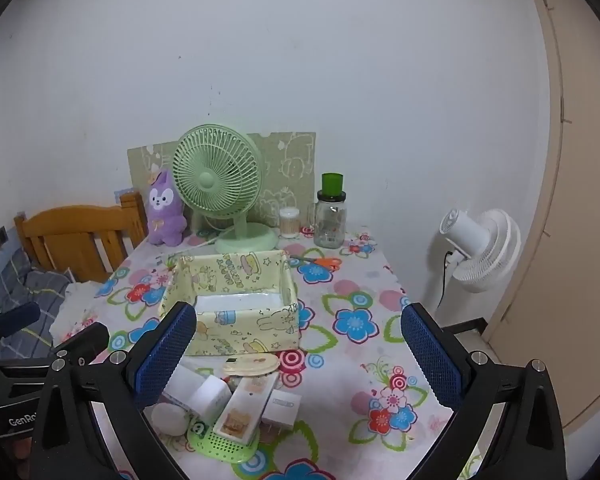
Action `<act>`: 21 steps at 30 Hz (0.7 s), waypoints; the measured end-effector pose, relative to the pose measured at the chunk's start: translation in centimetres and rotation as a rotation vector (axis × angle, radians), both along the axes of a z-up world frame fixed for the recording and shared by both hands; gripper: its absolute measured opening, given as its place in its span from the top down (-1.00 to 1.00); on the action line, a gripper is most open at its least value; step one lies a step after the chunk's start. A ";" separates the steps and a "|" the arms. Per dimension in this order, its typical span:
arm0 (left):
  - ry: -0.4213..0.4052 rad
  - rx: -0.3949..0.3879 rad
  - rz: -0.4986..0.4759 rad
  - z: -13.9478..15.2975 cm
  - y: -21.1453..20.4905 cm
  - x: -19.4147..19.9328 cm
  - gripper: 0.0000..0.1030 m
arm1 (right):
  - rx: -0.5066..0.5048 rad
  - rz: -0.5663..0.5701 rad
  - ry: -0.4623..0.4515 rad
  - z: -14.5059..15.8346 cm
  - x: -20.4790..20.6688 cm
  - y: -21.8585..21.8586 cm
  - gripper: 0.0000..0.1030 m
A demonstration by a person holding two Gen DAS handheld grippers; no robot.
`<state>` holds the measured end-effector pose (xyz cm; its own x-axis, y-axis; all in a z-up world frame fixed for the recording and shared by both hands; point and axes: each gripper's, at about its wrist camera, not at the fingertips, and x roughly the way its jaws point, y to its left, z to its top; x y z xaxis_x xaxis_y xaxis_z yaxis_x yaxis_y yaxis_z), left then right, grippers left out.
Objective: Organize rigid objects
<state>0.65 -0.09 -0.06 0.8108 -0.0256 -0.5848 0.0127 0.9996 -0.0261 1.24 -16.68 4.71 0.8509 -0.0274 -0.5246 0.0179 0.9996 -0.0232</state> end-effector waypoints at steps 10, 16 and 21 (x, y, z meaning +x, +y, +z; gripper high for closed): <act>-0.031 0.007 -0.002 0.8 0.1 -0.3 -1.00 | 0.003 -0.008 -0.028 0.3 -1.0 -1.2 -1.00; -0.034 0.017 -0.011 1.0 -0.1 -0.2 -1.00 | 0.012 -0.010 -0.028 0.6 -1.1 -1.5 -1.00; -0.046 0.046 -0.035 0.9 -1.1 -0.6 -1.00 | 0.012 0.006 -0.028 0.8 -1.3 -1.1 -1.00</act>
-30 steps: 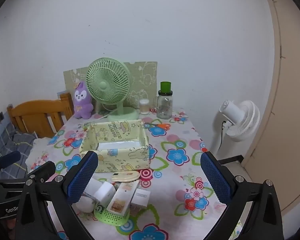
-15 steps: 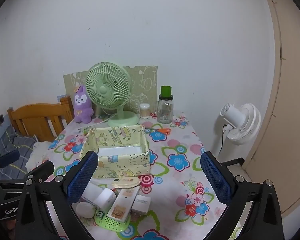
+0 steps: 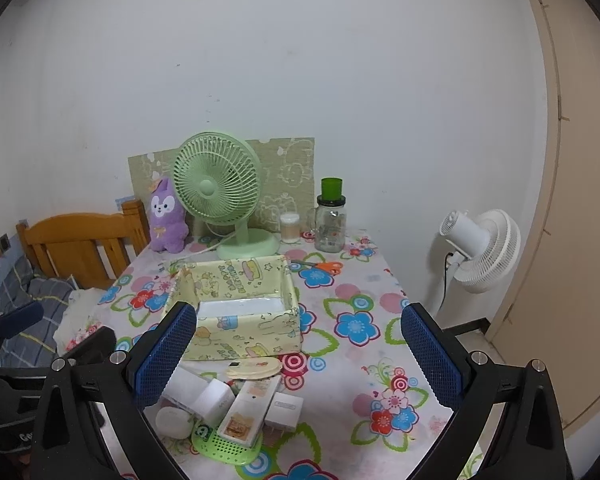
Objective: Organize rigid objects
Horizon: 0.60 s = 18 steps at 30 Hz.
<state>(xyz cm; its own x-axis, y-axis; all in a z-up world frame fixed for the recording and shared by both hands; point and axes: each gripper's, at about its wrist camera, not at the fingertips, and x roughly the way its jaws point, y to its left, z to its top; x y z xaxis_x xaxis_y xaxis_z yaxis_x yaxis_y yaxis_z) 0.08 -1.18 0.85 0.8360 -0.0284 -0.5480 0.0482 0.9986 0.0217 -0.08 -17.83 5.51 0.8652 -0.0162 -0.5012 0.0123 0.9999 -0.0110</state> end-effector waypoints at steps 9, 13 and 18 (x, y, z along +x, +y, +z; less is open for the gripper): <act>-0.001 0.000 0.009 -0.2 -0.3 -0.3 -1.00 | 0.001 0.004 0.003 0.0 0.0 0.2 -1.00; 0.001 -0.003 0.014 -0.3 0.1 -0.3 -1.00 | 0.003 0.005 0.006 0.0 0.1 0.3 -1.00; 0.003 -0.006 0.016 -0.3 0.3 -0.3 -1.00 | 0.006 0.005 0.010 0.0 0.3 0.3 -1.00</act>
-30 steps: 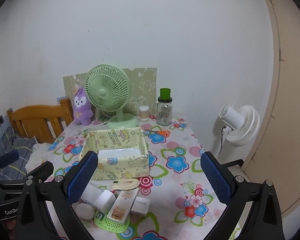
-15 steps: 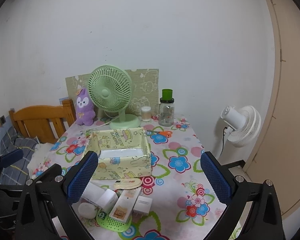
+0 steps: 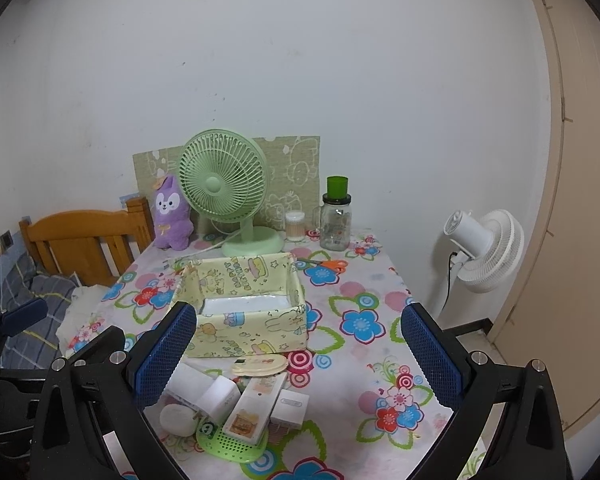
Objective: Organize rigid objects
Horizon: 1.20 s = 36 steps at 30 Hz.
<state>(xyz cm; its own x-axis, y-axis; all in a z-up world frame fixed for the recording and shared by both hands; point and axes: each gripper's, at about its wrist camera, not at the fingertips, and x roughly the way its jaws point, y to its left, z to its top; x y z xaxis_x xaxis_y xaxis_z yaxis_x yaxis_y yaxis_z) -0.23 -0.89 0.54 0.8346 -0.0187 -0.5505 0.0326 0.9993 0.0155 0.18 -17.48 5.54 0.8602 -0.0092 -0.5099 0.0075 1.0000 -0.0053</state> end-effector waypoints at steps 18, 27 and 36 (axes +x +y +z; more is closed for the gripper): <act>0.012 -0.014 0.019 -0.2 0.8 0.4 -1.00 | 0.008 0.002 0.004 -0.4 0.1 -0.1 -1.00; 0.009 -0.014 0.018 -0.2 0.9 0.4 -1.00 | 0.009 0.000 0.002 -0.4 0.1 -0.1 -1.00; 0.012 -0.016 0.020 -0.4 1.0 0.5 -1.00 | 0.011 0.000 0.004 -0.6 0.1 -0.2 -1.00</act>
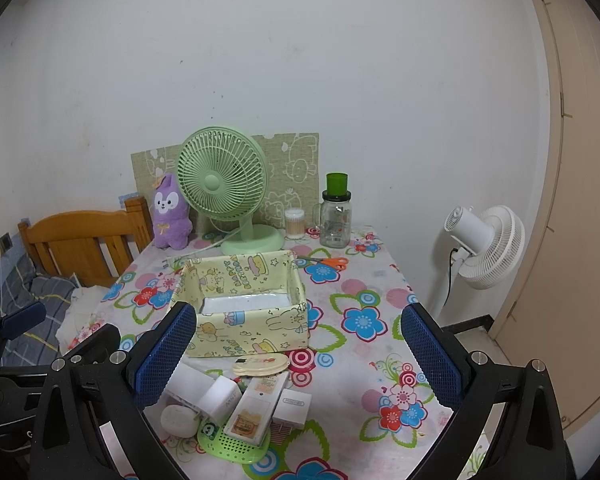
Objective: Organize rigid objects
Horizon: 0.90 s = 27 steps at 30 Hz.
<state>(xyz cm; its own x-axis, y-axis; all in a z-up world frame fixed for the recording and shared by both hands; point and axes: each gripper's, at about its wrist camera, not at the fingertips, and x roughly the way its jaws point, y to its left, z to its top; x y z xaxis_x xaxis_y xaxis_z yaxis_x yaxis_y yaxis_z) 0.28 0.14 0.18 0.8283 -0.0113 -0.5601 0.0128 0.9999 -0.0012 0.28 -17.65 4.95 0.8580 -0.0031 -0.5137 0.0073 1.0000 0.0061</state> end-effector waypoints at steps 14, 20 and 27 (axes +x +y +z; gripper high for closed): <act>0.025 -0.016 0.005 -1.5 0.2 0.9 -1.00 | 0.000 0.005 0.024 -1.1 1.1 0.2 -1.00; 0.063 -0.026 0.004 -3.0 0.1 1.8 -1.00 | -0.004 0.024 0.058 -2.4 2.2 0.6 -1.00; 0.104 -0.023 0.000 -4.5 0.0 2.8 -1.00 | 0.002 0.033 0.095 -3.8 3.2 0.8 -1.00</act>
<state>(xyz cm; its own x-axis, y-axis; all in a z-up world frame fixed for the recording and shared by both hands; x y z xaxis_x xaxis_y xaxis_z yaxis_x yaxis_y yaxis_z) 3.09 0.10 -4.37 0.7657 -0.0253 -0.6427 0.0116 0.9996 -0.0254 3.49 -16.86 1.10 0.8048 0.0259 -0.5930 -0.0253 0.9996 0.0094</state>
